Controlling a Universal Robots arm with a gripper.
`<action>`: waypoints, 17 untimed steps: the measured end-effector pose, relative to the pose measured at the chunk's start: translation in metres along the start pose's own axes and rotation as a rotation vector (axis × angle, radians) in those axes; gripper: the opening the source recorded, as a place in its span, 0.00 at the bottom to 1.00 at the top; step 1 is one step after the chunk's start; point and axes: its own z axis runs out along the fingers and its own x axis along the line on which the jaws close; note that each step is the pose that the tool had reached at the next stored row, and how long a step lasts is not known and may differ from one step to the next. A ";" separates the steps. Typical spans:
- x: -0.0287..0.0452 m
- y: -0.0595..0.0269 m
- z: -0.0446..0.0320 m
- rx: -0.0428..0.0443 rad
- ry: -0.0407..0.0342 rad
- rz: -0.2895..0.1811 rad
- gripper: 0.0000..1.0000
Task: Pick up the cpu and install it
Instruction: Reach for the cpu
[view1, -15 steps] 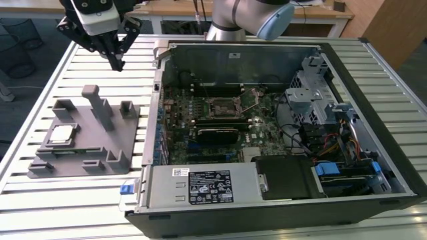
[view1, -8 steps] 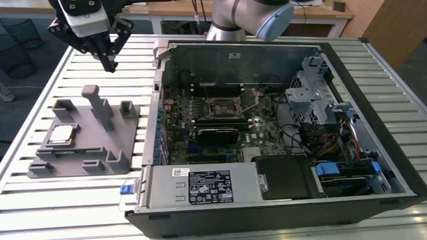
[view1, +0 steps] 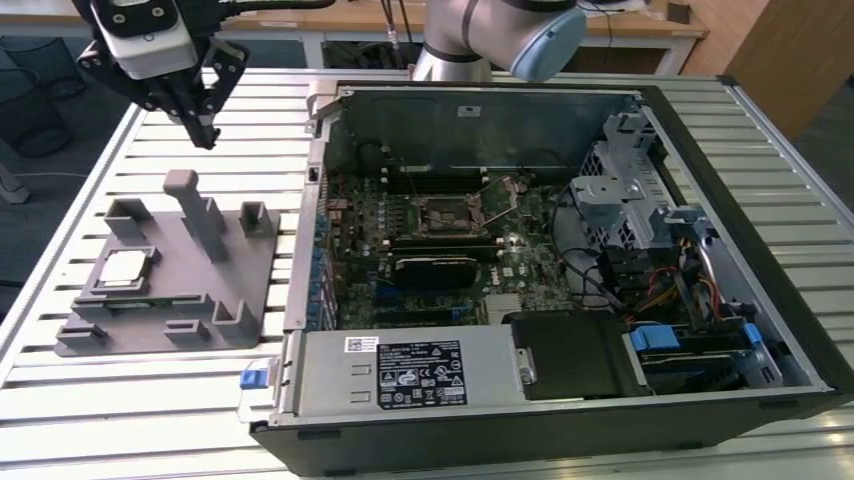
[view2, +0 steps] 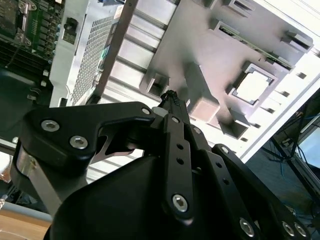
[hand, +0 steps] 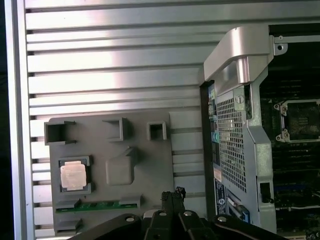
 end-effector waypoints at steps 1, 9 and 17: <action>0.0019 -0.0002 0.0004 0.0005 0.0004 0.000 0.11; 0.0122 -0.0011 0.0039 0.0016 0.0048 0.000 0.11; 0.0237 -0.0021 0.0070 0.0022 0.0087 0.000 0.11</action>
